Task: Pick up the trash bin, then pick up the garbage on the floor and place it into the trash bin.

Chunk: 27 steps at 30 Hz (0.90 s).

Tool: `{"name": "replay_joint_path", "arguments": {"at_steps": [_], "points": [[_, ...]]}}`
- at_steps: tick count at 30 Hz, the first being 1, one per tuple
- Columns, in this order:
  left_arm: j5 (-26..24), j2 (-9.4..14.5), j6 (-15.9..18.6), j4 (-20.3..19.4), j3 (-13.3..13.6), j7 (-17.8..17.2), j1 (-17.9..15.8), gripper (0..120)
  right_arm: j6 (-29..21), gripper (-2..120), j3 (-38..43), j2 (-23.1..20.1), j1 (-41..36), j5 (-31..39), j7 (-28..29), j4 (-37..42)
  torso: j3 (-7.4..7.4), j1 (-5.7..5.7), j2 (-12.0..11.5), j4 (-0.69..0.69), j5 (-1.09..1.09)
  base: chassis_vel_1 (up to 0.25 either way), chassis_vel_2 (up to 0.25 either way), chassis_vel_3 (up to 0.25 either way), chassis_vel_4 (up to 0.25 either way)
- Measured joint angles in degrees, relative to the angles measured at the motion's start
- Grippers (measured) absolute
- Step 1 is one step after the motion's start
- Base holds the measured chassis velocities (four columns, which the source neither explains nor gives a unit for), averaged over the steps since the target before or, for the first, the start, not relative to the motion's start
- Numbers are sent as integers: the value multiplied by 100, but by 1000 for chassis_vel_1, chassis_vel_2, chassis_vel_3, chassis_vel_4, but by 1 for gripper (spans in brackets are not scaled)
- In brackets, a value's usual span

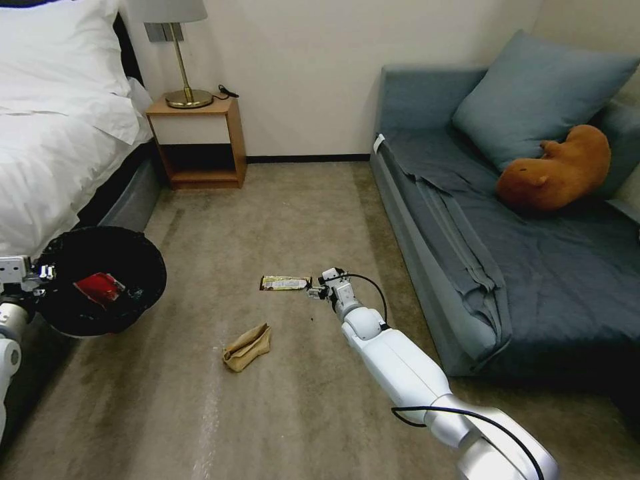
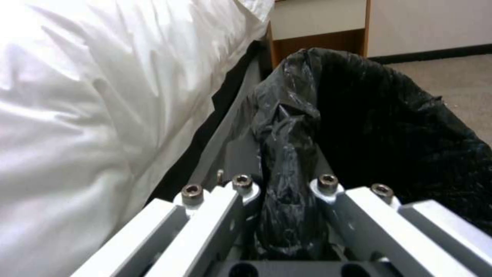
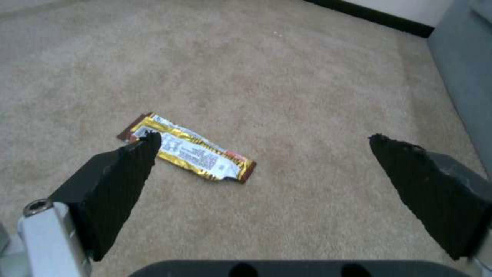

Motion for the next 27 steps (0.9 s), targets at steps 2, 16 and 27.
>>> {"name": "replay_joint_path", "arguments": {"at_steps": [2, 16, 27], "points": [[0, 3, 0, 3, 3, 0, -4, 6, -1, 100, 1, 2, -7, -2, 1, 1, 0, 0, 0, 0, 0, -49, 54, 41, -51], [-18, 9, -3, 33, 26, 21, -17, 6, -33, 100, 38, -3, -30, -30, 29, 10, 0, 0, 0, 0, 1, -64, 59, 58, -59], [-65, 36, -8, 25, 31, 20, 11, 6, -50, 100, 66, -13, -89, -41, 39, 59, 0, 0, 0, 0, 0, -47, 48, 53, -49]]}}
